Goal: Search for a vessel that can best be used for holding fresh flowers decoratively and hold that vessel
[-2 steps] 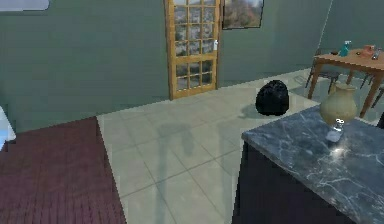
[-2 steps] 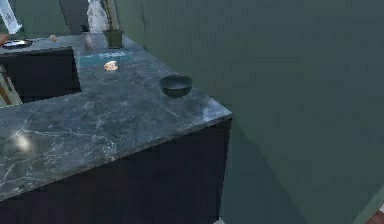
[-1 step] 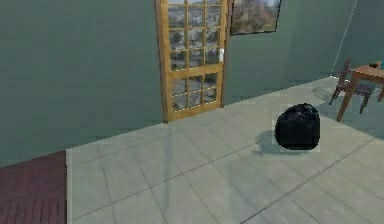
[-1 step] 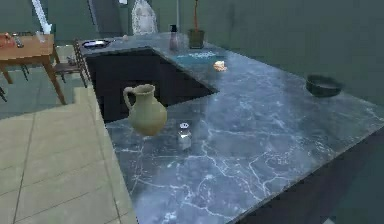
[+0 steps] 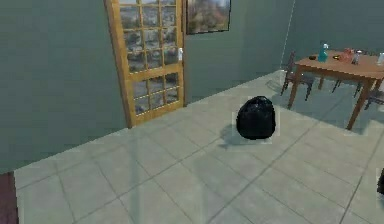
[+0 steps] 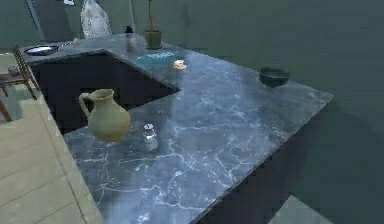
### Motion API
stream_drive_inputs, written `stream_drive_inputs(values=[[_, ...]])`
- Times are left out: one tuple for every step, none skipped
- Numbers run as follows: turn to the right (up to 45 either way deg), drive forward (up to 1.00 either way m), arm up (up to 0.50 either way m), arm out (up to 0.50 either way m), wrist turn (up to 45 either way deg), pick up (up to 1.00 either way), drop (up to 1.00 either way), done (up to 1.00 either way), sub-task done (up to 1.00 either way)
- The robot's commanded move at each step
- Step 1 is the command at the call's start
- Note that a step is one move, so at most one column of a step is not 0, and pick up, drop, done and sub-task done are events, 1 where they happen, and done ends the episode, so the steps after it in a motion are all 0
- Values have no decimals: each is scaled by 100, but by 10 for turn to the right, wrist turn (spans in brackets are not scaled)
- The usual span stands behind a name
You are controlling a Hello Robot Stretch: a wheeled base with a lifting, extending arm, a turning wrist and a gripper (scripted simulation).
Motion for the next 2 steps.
stream_drive_inputs(values=[[0, 20, 0, 0, 0, 0, 0, 0, 0], [420, 0, 0, 0, 0, 0, 0, 0, 0]])
